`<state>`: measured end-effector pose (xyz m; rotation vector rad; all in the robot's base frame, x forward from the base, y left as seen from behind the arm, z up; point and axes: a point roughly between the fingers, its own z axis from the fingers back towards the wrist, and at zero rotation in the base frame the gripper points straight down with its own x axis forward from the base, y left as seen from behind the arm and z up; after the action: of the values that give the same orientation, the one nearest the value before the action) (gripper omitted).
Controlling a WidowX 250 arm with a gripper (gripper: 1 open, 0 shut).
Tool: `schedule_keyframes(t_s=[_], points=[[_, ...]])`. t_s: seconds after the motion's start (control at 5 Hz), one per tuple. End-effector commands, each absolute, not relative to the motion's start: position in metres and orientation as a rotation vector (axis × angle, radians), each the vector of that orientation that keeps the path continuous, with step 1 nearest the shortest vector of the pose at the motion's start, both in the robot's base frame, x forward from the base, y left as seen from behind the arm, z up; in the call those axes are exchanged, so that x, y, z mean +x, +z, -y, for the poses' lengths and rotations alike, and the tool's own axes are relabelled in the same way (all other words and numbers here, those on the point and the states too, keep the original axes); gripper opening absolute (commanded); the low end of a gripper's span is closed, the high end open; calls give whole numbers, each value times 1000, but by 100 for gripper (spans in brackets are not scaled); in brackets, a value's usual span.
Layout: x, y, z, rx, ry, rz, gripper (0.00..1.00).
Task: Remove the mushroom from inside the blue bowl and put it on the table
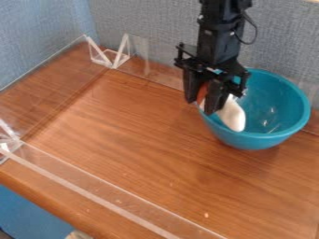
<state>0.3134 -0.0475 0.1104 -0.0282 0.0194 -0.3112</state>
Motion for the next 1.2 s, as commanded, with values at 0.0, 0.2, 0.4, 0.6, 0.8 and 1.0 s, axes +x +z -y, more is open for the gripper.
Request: schedule_keyframes(t_s=[0.0,0.2,0.4,0.6,0.8,1.0], points=[[312,141,44,-28,-310,74,0],[311,141,43,-28,-319,75,0],[309,142,43,-28,-329,76,0],[308,144,43,-29,-338,78,0],[309,149,37,-28,-336,87,0],[311,154,30,-27,-332,96,0]])
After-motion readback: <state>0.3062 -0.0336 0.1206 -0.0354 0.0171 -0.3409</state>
